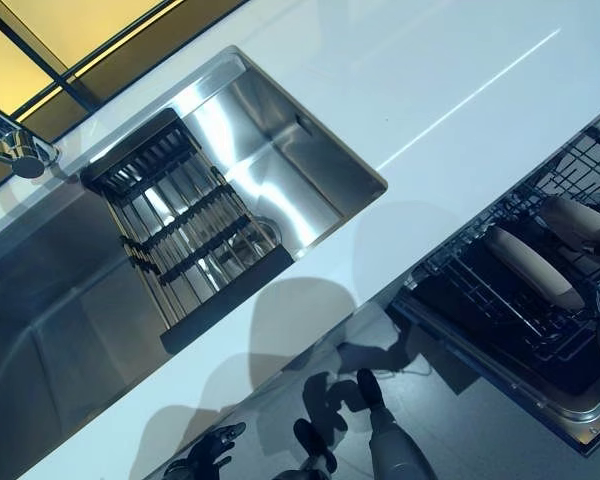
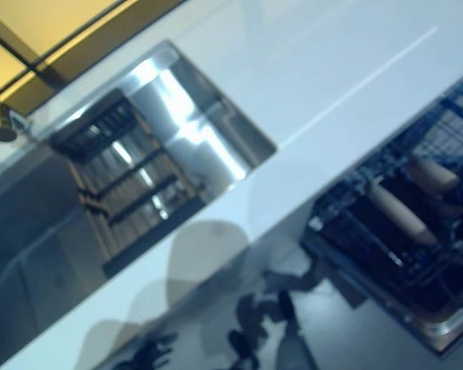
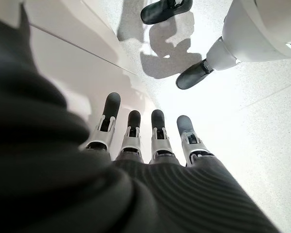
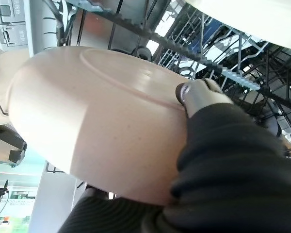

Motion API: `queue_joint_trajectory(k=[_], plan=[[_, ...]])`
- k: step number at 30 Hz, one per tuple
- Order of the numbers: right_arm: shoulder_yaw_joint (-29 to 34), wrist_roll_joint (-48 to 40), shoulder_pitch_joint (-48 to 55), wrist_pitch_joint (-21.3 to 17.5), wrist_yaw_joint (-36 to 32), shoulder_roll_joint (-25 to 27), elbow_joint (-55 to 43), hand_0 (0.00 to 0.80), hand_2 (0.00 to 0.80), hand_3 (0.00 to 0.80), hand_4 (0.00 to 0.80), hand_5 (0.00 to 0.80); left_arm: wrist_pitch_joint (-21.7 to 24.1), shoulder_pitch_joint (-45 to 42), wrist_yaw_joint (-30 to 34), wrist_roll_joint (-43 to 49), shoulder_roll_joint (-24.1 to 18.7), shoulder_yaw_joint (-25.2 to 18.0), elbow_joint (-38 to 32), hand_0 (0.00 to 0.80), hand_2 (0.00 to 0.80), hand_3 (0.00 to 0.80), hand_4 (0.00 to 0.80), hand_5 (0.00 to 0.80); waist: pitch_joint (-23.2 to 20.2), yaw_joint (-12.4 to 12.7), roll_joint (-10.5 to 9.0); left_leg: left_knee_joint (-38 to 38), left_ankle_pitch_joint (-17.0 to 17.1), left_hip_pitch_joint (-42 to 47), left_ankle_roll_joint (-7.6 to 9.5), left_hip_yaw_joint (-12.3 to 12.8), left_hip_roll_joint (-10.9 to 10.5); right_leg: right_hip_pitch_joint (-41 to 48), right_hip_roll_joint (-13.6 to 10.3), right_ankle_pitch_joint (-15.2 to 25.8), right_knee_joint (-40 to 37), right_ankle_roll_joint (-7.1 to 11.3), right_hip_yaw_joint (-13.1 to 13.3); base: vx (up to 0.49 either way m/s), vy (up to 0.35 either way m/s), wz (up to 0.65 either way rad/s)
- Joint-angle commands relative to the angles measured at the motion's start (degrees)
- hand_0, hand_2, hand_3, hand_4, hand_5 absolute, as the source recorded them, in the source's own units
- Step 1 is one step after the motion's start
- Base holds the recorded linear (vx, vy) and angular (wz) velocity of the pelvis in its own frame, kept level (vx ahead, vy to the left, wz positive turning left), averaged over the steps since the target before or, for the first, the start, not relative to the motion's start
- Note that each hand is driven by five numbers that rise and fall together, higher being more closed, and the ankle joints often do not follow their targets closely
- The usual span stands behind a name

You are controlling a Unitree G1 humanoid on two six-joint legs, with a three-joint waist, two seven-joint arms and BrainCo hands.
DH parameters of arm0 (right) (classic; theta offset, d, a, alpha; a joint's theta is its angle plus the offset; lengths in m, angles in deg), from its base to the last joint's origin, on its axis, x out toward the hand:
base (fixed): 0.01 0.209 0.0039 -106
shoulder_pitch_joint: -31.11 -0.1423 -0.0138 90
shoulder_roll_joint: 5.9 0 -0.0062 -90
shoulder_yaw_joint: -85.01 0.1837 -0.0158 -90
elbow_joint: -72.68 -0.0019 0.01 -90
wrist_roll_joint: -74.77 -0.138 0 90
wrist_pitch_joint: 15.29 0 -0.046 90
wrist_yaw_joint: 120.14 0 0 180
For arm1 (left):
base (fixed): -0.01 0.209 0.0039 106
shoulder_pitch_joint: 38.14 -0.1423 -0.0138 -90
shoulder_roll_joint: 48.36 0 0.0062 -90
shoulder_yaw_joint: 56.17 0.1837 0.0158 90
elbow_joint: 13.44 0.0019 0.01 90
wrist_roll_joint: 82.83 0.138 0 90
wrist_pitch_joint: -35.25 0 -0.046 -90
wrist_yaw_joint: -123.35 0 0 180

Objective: Take plates into dishwasher

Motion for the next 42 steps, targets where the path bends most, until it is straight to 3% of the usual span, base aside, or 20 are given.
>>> queue_joint_trajectory(k=[1,17,18,19,21,30,42], plan=[[-1.06,1.25,-4.36,-0.13,3.69,0.66,4.31,0.800,0.800,0.800,0.800,0.800,2.30,3.87,-1.81,-2.83,-2.64,-0.78,-0.95,0.000,0.000,0.000,0.000,0.000,-3.17,-0.04,-0.26,0.53,-1.86,0.50,1.13,-3.89,-2.04,1.31,-0.45,-5.61,2.32,3.46,-7.62,0.000,0.000,0.00],[-3.73,0.12,-7.43,-0.51,6.02,0.23,12.17,0.800,0.800,0.800,0.800,0.800,1.76,4.26,-1.72,-4.36,-2.79,0.02,-1.86,0.000,0.000,0.000,0.000,0.000,-2.61,0.25,1.49,0.77,-1.48,-0.09,1.00,-4.36,-2.35,0.56,-1.00,-5.43,2.32,3.29,-7.02,0.000,0.000,0.00],[-3.74,-0.04,-7.46,-0.56,6.07,0.23,12.15,0.706,0.706,0.706,0.706,0.706,1.68,4.28,-1.72,-4.35,-2.78,0.01,-1.89,0.000,0.000,0.000,0.000,0.000,-2.60,0.26,1.54,0.68,-1.41,-0.06,1.00,-4.41,-2.39,0.55,-0.99,-5.40,2.30,3.29,-6.97,0.000,0.000,0.00],[-3.78,-0.06,-7.62,-0.60,6.19,0.27,12.02,0.511,0.511,0.511,0.511,0.511,1.64,4.22,-1.77,-4.33,-2.75,0.01,-1.97,0.000,0.000,0.000,0.000,0.000,-2.56,0.26,1.58,0.56,-1.31,0.00,0.99,-4.47,-2.44,0.56,-0.96,-5.37,2.27,3.25,-6.87,0.000,0.000,0.00],[-3.42,-0.42,-7.46,-0.99,6.54,0.25,11.76,0.000,0.000,0.000,0.000,0.000,1.43,4.13,-1.86,-4.22,-2.76,-0.09,-2.36,0.000,0.000,0.000,0.000,0.000,-2.51,0.24,1.63,0.46,-1.22,0.04,0.93,-4.61,-2.47,0.58,-0.92,-5.36,2.28,3.25,-6.78,0.000,0.000,0.00],[-1.24,-0.42,-6.24,-1.36,7.15,0.92,8.42,0.000,0.000,0.000,0.000,0.000,1.36,3.59,-1.04,-3.41,-2.64,-0.64,-2.51,0.000,0.000,0.000,0.000,0.000,-3.35,0.08,0.81,0.17,-1.41,0.82,0.94,-4.77,-2.40,1.38,-0.61,-5.20,1.88,3.44,-6.45,0.009,0.021,0.00],[5.20,0.32,1.44,-1.35,5.68,1.92,3.63,0.000,0.000,0.000,0.000,0.000,1.48,1.82,-0.83,-0.57,-2.21,-2.47,-1.13,0.000,0.000,0.000,0.000,0.000,-6.36,-0.44,-3.44,0.17,-2.98,3.16,1.64,-3.32,-1.68,3.65,0.06,-4.75,1.09,4.21,-5.61,0.047,0.037,0.00]])
